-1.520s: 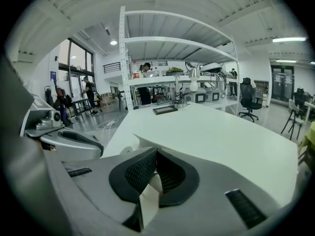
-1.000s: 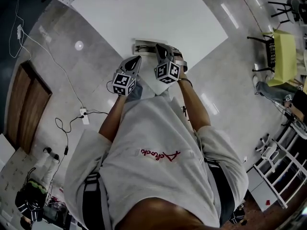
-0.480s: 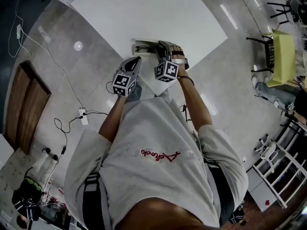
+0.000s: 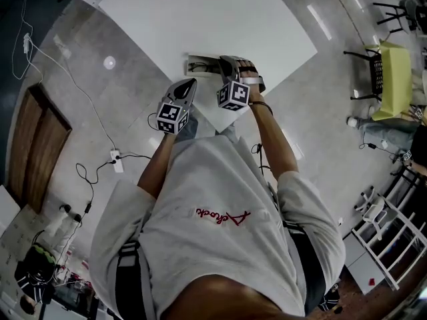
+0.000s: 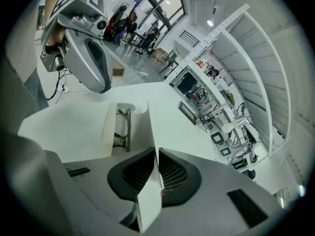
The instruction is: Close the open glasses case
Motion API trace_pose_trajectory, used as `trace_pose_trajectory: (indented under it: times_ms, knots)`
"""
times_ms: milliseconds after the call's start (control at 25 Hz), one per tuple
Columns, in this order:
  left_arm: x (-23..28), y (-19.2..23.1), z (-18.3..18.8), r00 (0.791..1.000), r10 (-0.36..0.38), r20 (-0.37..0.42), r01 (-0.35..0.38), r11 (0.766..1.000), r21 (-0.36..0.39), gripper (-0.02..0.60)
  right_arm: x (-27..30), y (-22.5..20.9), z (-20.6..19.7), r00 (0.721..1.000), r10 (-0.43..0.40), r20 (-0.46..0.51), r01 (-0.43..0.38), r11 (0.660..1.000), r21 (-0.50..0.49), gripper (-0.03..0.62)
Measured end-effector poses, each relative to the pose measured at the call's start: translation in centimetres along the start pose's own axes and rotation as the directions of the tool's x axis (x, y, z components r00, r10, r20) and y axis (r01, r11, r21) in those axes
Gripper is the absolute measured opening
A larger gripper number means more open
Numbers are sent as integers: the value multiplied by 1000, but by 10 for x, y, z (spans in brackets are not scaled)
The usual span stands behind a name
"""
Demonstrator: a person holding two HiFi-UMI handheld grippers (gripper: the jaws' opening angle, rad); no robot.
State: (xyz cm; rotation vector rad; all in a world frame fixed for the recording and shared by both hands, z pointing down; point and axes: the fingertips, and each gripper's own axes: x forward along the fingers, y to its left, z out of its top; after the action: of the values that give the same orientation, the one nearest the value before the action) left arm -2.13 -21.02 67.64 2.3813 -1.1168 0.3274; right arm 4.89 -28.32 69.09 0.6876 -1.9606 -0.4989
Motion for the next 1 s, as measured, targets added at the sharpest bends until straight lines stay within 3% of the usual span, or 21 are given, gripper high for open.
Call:
trace_pose_trajectory:
  times_ms: [240,640,1000]
  knots:
    - [1,2,3,1000,2,10,-2,1000,-2,20,-7,7,2,1000,-4,6,3,999,52,32]
    - [2,3,4,1000,-5,10,5,1000,7,20,-20,40,1,1000,-8,9,8,1000,22,38]
    - [-2,-1,7,1000,-12,12,11,1000,15,20,-22,78,-10,998,66,-22,-65,998,21,60]
